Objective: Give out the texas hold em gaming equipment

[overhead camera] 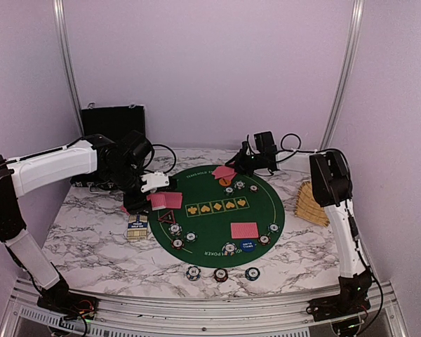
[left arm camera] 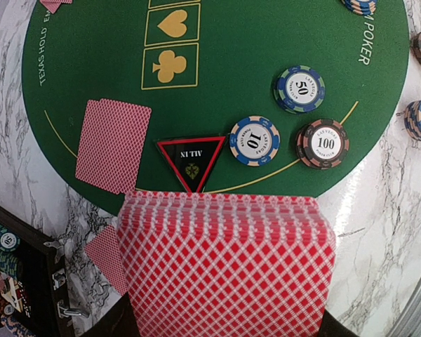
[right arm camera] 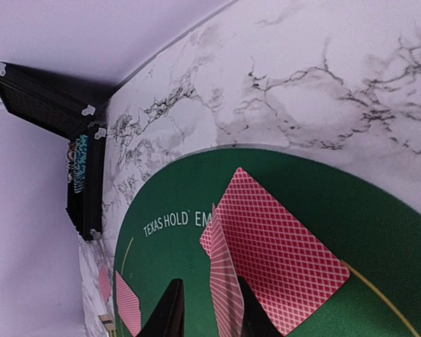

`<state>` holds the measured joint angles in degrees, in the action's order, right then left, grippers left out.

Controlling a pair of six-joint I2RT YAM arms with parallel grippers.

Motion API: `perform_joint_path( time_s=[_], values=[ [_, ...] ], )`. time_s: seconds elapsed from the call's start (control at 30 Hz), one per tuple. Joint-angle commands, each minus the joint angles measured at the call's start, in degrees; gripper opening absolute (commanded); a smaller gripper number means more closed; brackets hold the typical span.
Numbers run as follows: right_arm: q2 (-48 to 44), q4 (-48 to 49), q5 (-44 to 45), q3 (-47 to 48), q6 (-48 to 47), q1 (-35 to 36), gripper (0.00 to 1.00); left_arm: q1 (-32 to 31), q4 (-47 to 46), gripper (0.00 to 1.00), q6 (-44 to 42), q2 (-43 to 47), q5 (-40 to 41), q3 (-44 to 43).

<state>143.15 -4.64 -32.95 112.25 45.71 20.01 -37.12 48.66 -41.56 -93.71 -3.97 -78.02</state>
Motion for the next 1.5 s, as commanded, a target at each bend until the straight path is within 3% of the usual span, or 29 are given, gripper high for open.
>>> perform_joint_path(
  time_s=[0.0,0.37,0.6,0.83,1.07,1.47],
  values=[
    [0.0,-3.3,2.3,3.2,-2.7,0.0,0.27,0.0,-0.2,0.0,-0.5,1.6,-0.7,0.2],
    [-5.7,-11.5,10.7,2.8,-10.3,0.0,0.62,0.0,-0.1,0.0,-0.4,1.2,-0.9,0.1],
    [-12.7,-11.0,13.8,-1.9,-12.0,0.1,0.74,0.0,-0.1,0.0,-0.4,1.2,-0.6,0.1],
    [-22.4,-5.4,12.2,-13.5,-11.1,1.8,0.85,0.0,-0.1,0.0,-0.3,0.8,-0.5,-0.7],
    [-31.0,6.0,1.5,-30.9,-5.7,6.5,0.96,0.1,-0.2,0.0,-0.2,0.5,-0.5,-1.0],
    [-35.7,22.7,-7.5,-48.4,5.7,19.5,0.99,0.0,-0.2,0.0,0.6,-0.5,-1.4,-2.6]
  ],
)
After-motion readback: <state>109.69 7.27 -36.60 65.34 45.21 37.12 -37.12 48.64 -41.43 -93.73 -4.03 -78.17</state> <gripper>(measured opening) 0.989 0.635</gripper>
